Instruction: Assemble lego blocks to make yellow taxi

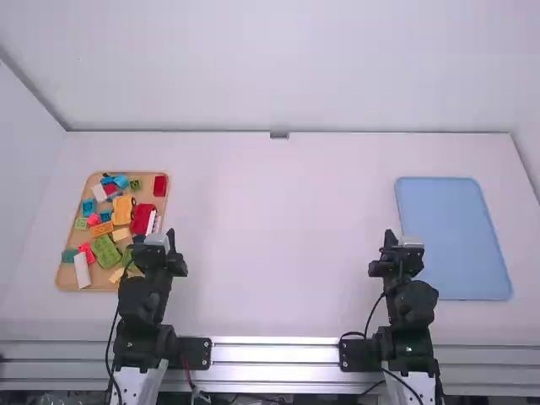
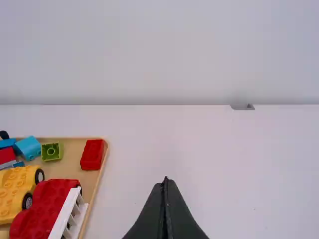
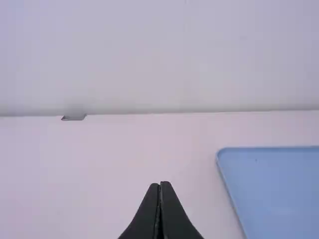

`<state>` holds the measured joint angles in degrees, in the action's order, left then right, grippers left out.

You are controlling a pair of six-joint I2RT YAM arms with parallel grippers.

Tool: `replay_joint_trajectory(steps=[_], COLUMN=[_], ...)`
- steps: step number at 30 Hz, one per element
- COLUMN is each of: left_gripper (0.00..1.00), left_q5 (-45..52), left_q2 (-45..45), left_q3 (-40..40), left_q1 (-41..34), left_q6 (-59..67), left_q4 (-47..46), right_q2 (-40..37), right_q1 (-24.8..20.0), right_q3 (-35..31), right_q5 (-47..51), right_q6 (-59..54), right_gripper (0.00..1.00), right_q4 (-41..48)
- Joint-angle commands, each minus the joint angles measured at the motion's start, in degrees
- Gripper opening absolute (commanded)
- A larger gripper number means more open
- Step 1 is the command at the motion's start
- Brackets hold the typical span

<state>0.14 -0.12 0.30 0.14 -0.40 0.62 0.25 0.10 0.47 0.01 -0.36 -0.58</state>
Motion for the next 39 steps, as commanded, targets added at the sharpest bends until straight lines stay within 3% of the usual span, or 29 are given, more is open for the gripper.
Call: replay_joint_trajectory(steps=[1,9,18,30,39], left_gripper=[0.0,0.03,0.12,0.31,0.49], left_q5=[0.0,-0.4,-1.73,-4.59,-7.31], left_q2=[0.0,0.91,5.53,17.67,28.48], left_q3=[0.0,0.98,5.3,14.18,22.55], left_q1=[0.02,-0.05,-0.31,-0.82,-1.48], left_q6=[0.0,-0.01,-0.03,-0.06,-0.14], left_q4=[-0.02,-0.28,-1.85,-1.41,-2.18], right_q2=[0.0,2.03,9.98,26.38,44.24], right_q1=[0.0,-0.03,0.4,2.32,5.45], right_q3=[0.0,1.52,8.06,21.41,35.84], right_q5=[-0.11,-1.21,-4.84,-11.85,-23.44], right_q6=[0.13,-0.38,-3.11,-9.74,-19.46], right_gripper=[0.0,0.03,0.12,0.31,0.49], right_q4=[0.0,-0.04,1.33,3.09,5.94])
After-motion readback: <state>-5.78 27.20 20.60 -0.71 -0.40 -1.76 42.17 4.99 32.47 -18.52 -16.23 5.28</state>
